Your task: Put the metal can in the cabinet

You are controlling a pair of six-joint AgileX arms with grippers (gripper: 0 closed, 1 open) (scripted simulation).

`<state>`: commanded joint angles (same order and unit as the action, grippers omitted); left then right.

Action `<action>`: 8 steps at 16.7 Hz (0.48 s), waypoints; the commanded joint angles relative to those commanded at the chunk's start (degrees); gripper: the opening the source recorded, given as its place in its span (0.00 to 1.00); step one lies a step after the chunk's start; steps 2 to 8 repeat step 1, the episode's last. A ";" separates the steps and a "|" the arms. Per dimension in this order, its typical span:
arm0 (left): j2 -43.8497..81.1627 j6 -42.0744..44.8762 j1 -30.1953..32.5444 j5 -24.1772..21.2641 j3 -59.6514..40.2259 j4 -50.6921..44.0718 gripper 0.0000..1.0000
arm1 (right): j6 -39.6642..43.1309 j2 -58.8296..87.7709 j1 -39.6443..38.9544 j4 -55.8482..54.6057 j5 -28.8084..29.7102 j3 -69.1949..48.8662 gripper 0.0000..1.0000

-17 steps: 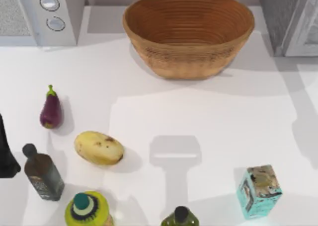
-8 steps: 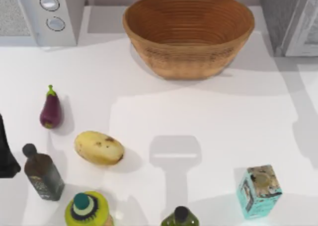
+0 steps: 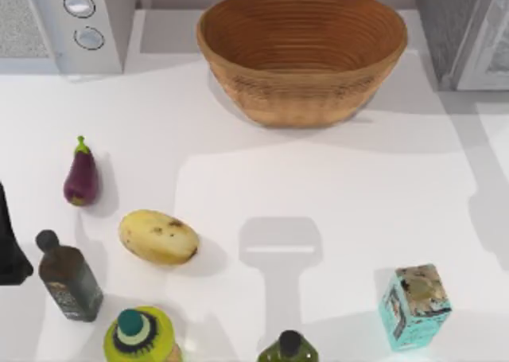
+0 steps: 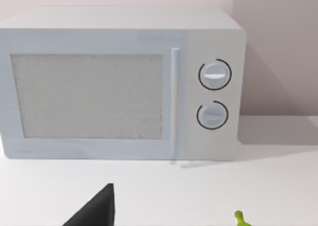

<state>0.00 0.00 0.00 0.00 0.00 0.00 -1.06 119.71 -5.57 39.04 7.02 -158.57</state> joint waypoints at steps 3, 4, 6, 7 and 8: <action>0.00 0.00 0.00 0.00 0.00 0.00 1.00 | 0.00 0.00 0.00 0.00 0.00 0.00 1.00; 0.00 0.00 0.00 0.00 0.00 0.00 1.00 | 0.00 0.00 0.00 0.00 0.00 0.00 1.00; 0.00 0.00 0.00 0.00 0.00 0.00 1.00 | 0.00 0.00 0.00 0.00 0.00 0.00 1.00; 0.00 0.00 0.00 0.00 0.00 0.00 1.00 | 0.00 0.00 0.00 0.00 0.00 0.00 1.00; 0.00 0.00 0.00 0.00 0.00 0.00 1.00 | 0.00 0.00 0.00 0.00 0.00 0.00 1.00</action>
